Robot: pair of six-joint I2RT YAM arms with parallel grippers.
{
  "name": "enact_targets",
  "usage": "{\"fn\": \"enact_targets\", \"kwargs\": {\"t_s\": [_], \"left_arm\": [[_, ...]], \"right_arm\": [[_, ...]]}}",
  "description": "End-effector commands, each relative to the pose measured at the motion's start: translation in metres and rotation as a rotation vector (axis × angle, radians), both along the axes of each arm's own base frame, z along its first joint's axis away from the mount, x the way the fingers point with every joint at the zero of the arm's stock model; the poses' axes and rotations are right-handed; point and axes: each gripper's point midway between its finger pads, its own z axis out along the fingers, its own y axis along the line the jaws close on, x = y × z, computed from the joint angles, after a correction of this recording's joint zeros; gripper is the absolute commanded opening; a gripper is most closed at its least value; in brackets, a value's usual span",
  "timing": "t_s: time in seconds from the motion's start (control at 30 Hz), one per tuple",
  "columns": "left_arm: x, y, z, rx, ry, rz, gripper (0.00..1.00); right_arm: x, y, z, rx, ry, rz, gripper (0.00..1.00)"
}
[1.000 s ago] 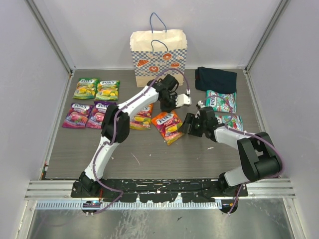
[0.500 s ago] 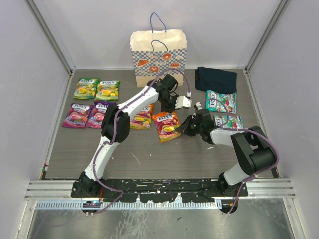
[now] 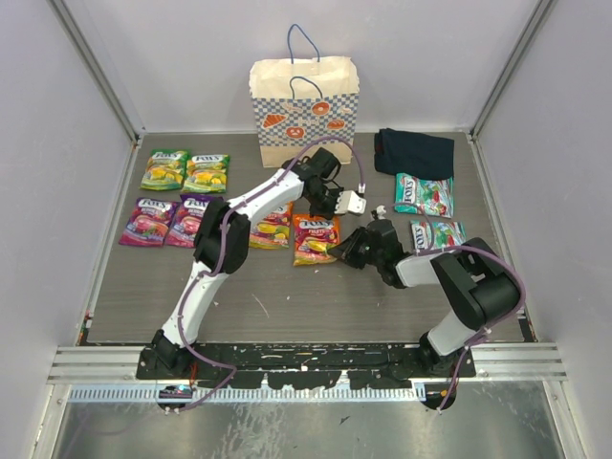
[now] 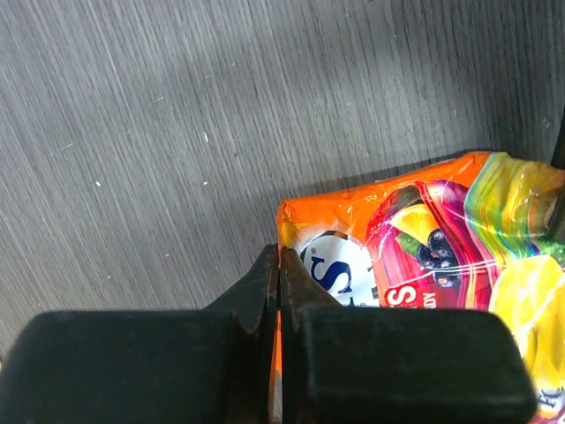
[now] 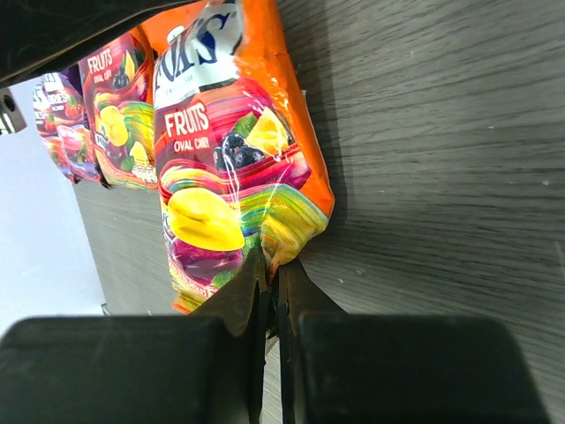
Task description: Take the snacks out of the paper bag
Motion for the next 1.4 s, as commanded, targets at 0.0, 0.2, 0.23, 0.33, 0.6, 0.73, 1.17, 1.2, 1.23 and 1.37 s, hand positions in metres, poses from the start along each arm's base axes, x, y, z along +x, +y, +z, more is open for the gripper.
{"fn": "enact_targets", "kwargs": {"t_s": [0.0,0.2,0.23,0.33,0.6,0.73,1.17,1.2,1.23,1.37], "left_arm": [[0.004,-0.025,0.04,-0.152,-0.084,-0.089,0.0],[0.01,-0.027,0.039,-0.155,-0.121,-0.103,0.0],[0.014,-0.029,0.039,-0.161,-0.134,-0.089,0.0],[0.025,-0.033,0.039,-0.181,-0.185,-0.069,0.0],[0.055,-0.043,0.036,-0.217,-0.284,-0.001,0.0],[0.064,-0.044,0.039,-0.251,-0.304,0.036,0.0],[0.079,-0.045,0.105,-0.517,-0.547,0.146,0.98],[0.077,-0.044,0.114,-0.533,-0.553,0.151,0.98],[0.076,-0.042,0.129,-0.556,-0.564,0.158,0.98],[0.072,-0.029,0.179,-0.66,-0.527,0.251,0.98]], "right_arm": [[0.015,0.02,0.026,0.105,-0.072,-0.025,0.01],[0.019,0.022,0.027,0.117,-0.077,-0.046,0.0],[0.021,0.022,0.027,0.115,-0.081,-0.048,0.0],[0.026,0.021,0.028,0.101,-0.089,-0.052,0.0],[0.046,0.013,0.028,0.074,-0.117,-0.047,0.01],[0.051,0.006,0.034,0.053,-0.14,-0.056,0.01],[0.05,-0.005,0.068,-0.028,-0.232,-0.007,0.83],[0.049,-0.007,0.072,-0.042,-0.24,-0.005,0.86],[0.048,-0.009,0.077,-0.056,-0.249,-0.003,0.91],[0.042,-0.024,0.1,-0.133,-0.299,-0.014,1.0]]}}
